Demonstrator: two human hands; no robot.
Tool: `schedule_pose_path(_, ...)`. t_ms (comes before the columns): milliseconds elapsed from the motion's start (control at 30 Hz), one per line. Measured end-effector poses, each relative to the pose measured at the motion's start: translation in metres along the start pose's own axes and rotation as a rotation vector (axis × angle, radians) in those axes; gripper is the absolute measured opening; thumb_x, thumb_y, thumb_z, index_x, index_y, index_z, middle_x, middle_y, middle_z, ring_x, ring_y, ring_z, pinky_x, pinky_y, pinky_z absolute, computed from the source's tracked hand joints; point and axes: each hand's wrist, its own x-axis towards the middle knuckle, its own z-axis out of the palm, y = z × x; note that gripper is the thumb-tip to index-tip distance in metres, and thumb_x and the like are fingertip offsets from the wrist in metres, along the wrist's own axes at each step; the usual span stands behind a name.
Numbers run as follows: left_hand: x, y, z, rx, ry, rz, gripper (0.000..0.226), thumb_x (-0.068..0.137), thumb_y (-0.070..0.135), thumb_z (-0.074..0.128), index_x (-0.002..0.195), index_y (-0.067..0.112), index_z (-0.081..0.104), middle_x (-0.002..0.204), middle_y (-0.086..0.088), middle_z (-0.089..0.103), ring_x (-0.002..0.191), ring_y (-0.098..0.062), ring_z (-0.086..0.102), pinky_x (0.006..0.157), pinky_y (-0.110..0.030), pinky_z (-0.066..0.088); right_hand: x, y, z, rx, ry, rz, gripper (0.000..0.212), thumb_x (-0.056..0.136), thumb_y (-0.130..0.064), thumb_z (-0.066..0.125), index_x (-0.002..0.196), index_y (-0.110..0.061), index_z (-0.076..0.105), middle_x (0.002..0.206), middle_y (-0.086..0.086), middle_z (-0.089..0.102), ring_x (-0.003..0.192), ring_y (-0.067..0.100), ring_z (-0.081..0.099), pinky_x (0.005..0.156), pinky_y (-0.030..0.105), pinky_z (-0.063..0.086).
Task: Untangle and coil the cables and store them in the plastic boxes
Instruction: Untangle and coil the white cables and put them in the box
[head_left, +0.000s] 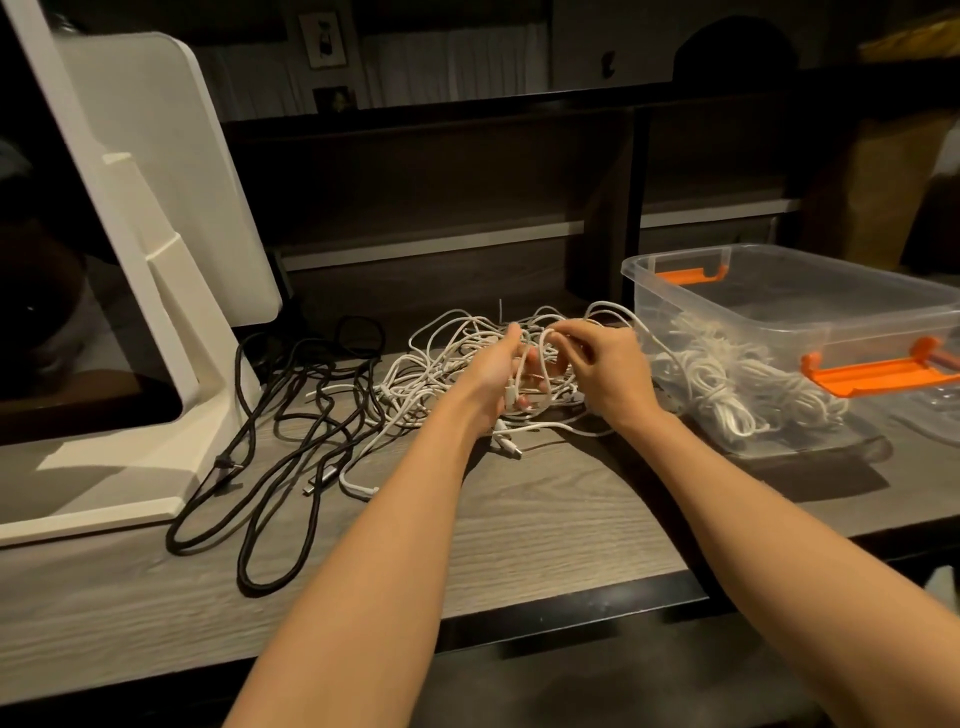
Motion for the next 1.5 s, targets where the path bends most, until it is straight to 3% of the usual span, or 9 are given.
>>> schedule_pose_path(333,-0.008,0.006,0.005,0.111,-0.313,0.05,0.053,0.102,0.054,0.021,0.072,0.017,0.042,0.051,0.008,0.035,0.044,-0.006,0.027,0.052,-0.021,0.027,0.002,-0.006,0.003,0.049,0.076,0.16,0.021,0.095,-0.021,0.057,0.104,-0.009,0.072,0.082,0.0,0.068,0.073,0.011,0.062,0.072,0.029,0.053)
schedule_pose_path(533,-0.001,0.0,0.006,0.014,0.017,0.152,0.04,0.105,0.039,0.034,0.075,0.016,0.045,0.051,0.008,0.033,0.041,-0.006,0.027,0.039,-0.017,0.027,0.001,0.003,-0.004,0.079,-0.209,0.264,0.041,0.098,-0.04,0.046,0.071,-0.015,0.064,0.053,-0.004,0.054,0.049,0.01,0.052,0.055,0.027,0.043)
schedule_pose_path(633,0.007,-0.006,0.004,0.03,0.182,0.219,0.042,0.106,0.038,0.031,0.104,0.008,0.06,0.058,0.004,0.034,0.043,-0.005,0.028,0.039,-0.017,0.028,0.0,0.004,-0.004,-0.019,-0.335,0.218,0.043,0.101,-0.039,0.038,0.072,-0.019,0.062,0.056,-0.005,0.054,0.056,0.012,0.053,0.064,0.035,0.044)
schedule_pose_path(733,0.005,-0.005,0.004,-0.173,0.151,0.205,0.038,0.105,0.039,0.031,0.124,0.022,0.059,0.08,-0.001,0.051,0.047,-0.003,0.031,0.046,-0.018,0.03,-0.001,0.002,-0.003,-0.128,-0.403,0.193,0.035,0.1,-0.035,0.044,0.08,-0.016,0.065,0.067,-0.003,0.06,0.066,0.013,0.057,0.069,0.035,0.046)
schedule_pose_path(933,0.005,0.001,-0.012,-0.793,0.139,0.065,0.04,0.104,0.036,0.036,0.079,0.016,0.059,0.081,-0.002,0.063,0.079,-0.013,0.059,0.088,-0.034,0.051,-0.003,0.003,-0.008,-0.435,-0.414,0.188,0.025,0.095,-0.036,0.055,0.092,-0.015,0.069,0.085,0.002,0.069,0.083,0.019,0.062,0.083,0.036,0.048)
schedule_pose_path(1033,0.004,0.0,-0.02,-0.935,0.139,-0.015,0.046,0.104,0.037,0.036,0.068,0.012,0.047,0.05,0.002,0.043,0.043,-0.008,0.043,0.047,-0.022,0.052,-0.002,0.003,-0.013,-0.389,-0.218,0.116,0.018,0.09,-0.033,0.063,0.094,-0.017,0.071,0.083,-0.001,0.069,0.082,0.016,0.06,0.089,0.037,0.045)
schedule_pose_path(1133,0.001,0.001,-0.017,-0.531,0.146,-0.023,0.052,0.103,0.05,0.028,0.065,0.017,0.039,0.046,0.007,0.031,0.035,-0.005,0.026,0.034,-0.017,0.025,-0.003,-0.003,-0.016,-0.221,-0.09,0.088,0.015,0.085,-0.035,0.069,0.087,-0.02,0.068,0.064,-0.009,0.055,0.062,0.008,0.049,0.064,0.028,0.041)
schedule_pose_path(1333,-0.007,0.003,0.006,0.335,0.031,0.168,0.065,0.103,0.053,0.009,0.067,0.015,0.048,0.063,0.0,0.05,0.054,-0.01,0.045,0.05,-0.021,0.036,0.001,-0.026,-0.008,0.374,-0.209,0.184,0.031,0.083,-0.01,0.07,0.102,-0.016,0.046,0.064,-0.004,0.043,0.054,0.005,0.04,0.055,0.022,0.039)
schedule_pose_path(1500,-0.009,0.002,0.008,0.297,-0.15,0.102,0.066,0.102,0.055,0.007,0.077,0.016,0.054,0.051,0.004,0.046,0.043,-0.008,0.04,0.045,-0.02,0.035,0.005,-0.024,-0.013,0.672,-0.193,0.297,0.049,0.082,0.02,0.046,0.113,-0.015,0.036,0.074,0.0,0.039,0.06,0.002,0.042,0.056,0.016,0.042)
